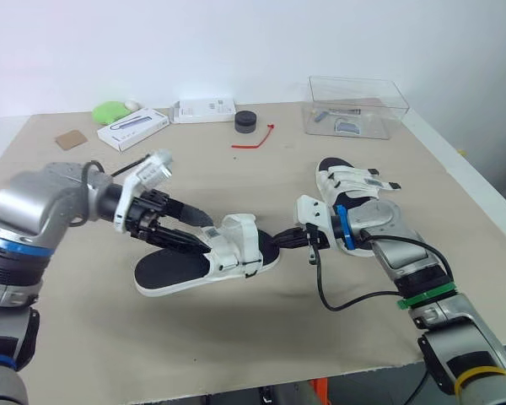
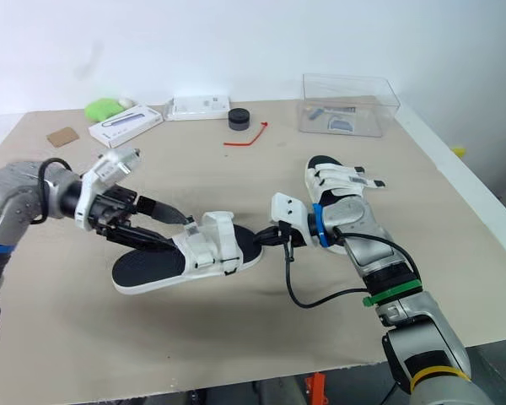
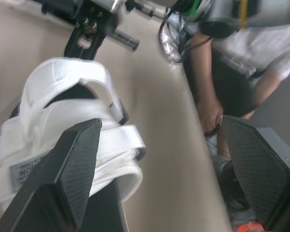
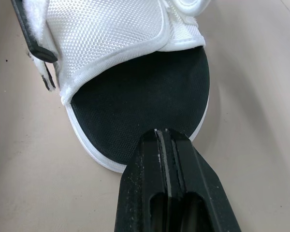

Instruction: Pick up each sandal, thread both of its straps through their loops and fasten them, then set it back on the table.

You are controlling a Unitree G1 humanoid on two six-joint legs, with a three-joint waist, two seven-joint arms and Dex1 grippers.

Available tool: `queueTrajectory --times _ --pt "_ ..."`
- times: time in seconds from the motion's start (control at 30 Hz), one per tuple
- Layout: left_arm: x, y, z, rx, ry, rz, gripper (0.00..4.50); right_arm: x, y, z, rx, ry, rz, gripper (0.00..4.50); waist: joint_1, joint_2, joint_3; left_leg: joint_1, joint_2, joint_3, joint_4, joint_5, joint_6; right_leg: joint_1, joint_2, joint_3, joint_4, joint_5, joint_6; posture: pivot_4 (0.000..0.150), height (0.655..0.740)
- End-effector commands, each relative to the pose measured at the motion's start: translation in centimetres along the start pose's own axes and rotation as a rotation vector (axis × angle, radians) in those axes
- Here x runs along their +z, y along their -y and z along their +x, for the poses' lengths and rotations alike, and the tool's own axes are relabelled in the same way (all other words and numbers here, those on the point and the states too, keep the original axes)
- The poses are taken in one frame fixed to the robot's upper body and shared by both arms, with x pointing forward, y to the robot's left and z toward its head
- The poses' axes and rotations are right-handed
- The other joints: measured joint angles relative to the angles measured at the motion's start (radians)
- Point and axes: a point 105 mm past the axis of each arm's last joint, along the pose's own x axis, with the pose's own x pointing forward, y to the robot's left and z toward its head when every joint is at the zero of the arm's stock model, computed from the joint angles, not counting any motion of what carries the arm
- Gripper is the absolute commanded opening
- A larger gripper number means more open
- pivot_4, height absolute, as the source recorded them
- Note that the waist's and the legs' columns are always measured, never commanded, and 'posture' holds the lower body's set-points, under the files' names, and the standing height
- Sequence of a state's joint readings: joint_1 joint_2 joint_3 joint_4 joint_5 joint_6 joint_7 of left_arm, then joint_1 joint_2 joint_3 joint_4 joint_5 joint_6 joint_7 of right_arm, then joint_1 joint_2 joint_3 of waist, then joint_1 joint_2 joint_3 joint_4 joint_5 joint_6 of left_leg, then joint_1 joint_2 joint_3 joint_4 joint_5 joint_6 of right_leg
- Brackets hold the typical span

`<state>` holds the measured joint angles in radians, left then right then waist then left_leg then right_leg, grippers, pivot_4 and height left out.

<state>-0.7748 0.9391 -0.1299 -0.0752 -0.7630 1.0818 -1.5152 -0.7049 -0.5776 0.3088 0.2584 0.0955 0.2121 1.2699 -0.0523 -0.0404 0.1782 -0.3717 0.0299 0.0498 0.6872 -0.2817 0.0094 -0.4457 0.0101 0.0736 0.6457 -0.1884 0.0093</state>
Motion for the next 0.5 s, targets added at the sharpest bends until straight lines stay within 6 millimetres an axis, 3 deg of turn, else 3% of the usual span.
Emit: queueTrajectory --times 0.03,0.13,0.2,0.33,0.5 --pt "-1.9 3.7 0.0 -0.138 -0.039 -0.110 4.06 -0.4 0.2 -0.3 -0.008 -0.021 0.004 0.00 -0.003 0.001 0.000 0.000 0.000 0.000 0.000 -0.001 0.001 0.000 0.000 0.000 0.000 -0.001 0.000 0.150 0.7400" --pt "-5.0 6.8 1.3 -0.259 -0.089 -0.252 4.06 -0.5 0.1 -0.4 -0.006 -0.022 0.007 0.00 -0.005 0.001 0.000 0.000 0.001 -0.002 -0.001 -0.003 0.004 -0.002 -0.001 0.000 0.003 -0.005 -0.001 0.150 0.7400" --pt "-5.8 7.4 1.9 -0.277 -0.079 -0.283 4.06 -0.5 0.1 -0.4 -0.006 -0.023 0.007 0.00 0.002 0.000 0.000 -0.002 0.001 -0.003 -0.001 -0.003 0.003 -0.003 -0.001 -0.001 0.003 -0.006 -0.001 0.150 0.7400" --pt "-8.9 4.8 4.1 -0.106 -0.081 -0.242 4.06 -0.5 0.0 -0.3 -0.001 -0.022 0.009 0.00 0.006 0.001 0.000 0.000 -0.001 -0.003 0.000 -0.003 0.003 -0.002 -0.002 -0.001 0.003 -0.006 -0.002 0.150 0.7400" --pt "-9.2 0.3 5.4 0.109 0.002 -0.155 4.06 -0.2 -0.3 -0.4 0.012 -0.010 0.008 0.00 0.006 0.001 0.000 0.001 -0.001 -0.002 0.000 -0.003 0.002 0.001 -0.002 -0.001 0.003 -0.006 -0.003 0.150 0.7400"
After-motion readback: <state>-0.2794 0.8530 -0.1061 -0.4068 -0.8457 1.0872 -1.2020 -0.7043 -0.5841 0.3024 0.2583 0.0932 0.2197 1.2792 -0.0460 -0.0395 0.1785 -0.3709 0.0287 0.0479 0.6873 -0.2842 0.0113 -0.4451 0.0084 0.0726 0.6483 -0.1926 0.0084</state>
